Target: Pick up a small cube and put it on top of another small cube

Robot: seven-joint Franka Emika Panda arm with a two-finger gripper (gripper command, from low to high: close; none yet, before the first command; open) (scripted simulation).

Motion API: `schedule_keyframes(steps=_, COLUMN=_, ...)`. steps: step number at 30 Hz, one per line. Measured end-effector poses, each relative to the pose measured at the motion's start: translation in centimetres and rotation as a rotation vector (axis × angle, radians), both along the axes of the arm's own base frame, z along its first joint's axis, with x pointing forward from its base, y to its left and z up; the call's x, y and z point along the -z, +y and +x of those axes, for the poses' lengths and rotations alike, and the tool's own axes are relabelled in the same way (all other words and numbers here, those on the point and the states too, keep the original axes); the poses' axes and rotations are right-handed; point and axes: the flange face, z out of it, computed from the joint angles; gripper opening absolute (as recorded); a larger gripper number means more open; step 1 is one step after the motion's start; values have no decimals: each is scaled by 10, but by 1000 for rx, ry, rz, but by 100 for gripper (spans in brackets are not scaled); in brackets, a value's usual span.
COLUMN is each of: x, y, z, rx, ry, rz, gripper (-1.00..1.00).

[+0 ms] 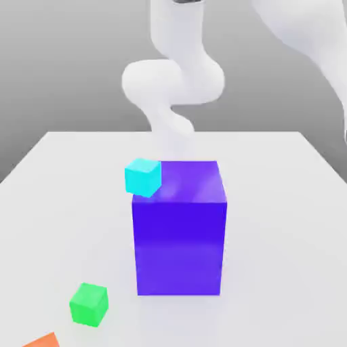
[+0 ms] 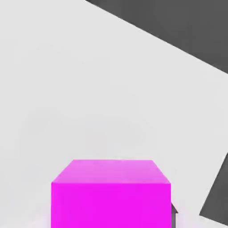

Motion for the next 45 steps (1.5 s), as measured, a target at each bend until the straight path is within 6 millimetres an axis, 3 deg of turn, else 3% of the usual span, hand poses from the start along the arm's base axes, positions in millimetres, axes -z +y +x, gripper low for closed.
schedule_keyframes(steps=10, x=33, y=-126, z=35, rx=-276, ry=130, rz=-33, gripper=-100)
schedule_keyframes(steps=22, x=36, y=-273, z=46, rx=-590, ry=181, rz=26, gripper=-100)
schedule_keyframes(steps=32, x=18, y=-399, z=31, rx=-808, ry=130, rz=57, gripper=-100)
schedule_keyframes(steps=41, x=-8, y=-512, z=-6, rx=-935, ry=50, rz=4, gripper=-100)
schedule_keyframes(steps=45, x=35, y=-520, z=-9, rx=-936, ry=37, rz=-12, gripper=-100)
